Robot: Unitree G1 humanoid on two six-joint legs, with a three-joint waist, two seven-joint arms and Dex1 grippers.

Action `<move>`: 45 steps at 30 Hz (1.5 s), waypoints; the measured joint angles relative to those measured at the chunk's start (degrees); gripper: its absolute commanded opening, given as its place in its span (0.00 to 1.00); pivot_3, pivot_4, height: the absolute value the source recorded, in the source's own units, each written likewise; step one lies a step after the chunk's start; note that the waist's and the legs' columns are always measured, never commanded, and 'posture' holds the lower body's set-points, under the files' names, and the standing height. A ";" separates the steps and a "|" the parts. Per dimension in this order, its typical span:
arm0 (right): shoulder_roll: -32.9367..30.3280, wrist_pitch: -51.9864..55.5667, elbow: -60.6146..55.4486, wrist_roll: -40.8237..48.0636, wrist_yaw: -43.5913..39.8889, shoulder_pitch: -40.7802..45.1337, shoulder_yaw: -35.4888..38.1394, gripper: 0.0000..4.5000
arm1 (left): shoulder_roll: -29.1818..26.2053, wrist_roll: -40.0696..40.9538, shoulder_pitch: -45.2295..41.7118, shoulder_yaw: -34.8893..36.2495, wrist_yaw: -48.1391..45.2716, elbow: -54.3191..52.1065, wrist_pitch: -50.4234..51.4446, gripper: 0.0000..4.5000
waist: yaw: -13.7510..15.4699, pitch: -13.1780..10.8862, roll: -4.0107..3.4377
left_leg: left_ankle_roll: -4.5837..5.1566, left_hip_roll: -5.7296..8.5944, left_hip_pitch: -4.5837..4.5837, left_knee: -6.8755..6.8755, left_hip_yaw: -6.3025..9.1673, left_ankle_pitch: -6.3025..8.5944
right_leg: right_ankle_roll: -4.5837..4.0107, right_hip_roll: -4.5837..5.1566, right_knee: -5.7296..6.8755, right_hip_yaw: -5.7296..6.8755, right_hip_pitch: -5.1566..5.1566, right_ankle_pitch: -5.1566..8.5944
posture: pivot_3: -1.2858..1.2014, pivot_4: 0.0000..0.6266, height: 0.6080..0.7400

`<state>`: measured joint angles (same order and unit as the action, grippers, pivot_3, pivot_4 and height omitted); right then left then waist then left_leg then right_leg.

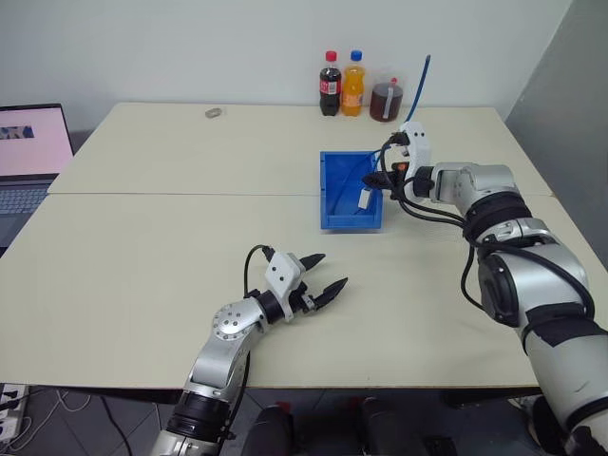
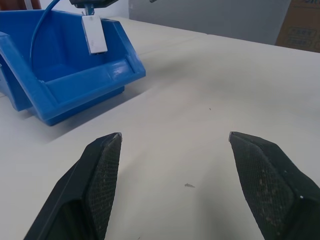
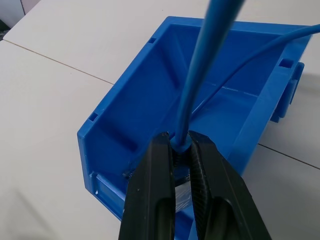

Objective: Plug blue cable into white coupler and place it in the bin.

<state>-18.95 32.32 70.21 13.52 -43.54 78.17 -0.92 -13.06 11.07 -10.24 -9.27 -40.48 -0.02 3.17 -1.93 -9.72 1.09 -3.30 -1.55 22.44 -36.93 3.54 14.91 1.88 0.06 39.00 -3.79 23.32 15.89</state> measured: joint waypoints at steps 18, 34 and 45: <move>3.66 -5.74 4.44 -7.24 0.45 2.52 1.50 0.64 | 0.05 -0.79 0.02 -0.51 1.11 -0.02 -0.16 0.80 | -0.07 -0.02 -0.03 | 0.00 0.00 0.01 -0.01 0.02 0.00 | 0.00 0.00 0.02 0.01 0.00 0.00 | 0.52 0.24 1.00; 0.55 -13.95 -1.70 -7.57 8.18 4.23 7.32 0.99 | 0.64 -2.35 -0.16 1.44 6.29 -0.01 -1.95 0.80 | -0.02 -0.04 -0.06 | 0.00 0.01 0.05 -0.01 0.02 0.00 | 0.00 0.01 0.01 0.01 0.03 0.00 | 0.52 0.24 1.00; 8.47 -12.00 -51.82 -3.19 24.42 -33.26 11.84 0.99 | 4.97 -3.88 -3.71 9.70 22.82 -3.06 -0.36 0.80 | 0.14 -0.01 -0.05 | -0.01 0.02 0.20 -0.07 0.15 -0.01 | 0.07 0.13 0.09 0.06 0.08 -0.05 | 0.52 0.24 1.00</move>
<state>-10.48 20.32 18.38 10.33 -19.12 44.91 10.91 -8.09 7.19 -13.95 0.44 -17.66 -3.08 2.81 -1.78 -9.73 1.03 -3.31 -1.53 22.64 -37.00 3.69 14.90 1.95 0.19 39.09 -3.73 23.40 15.85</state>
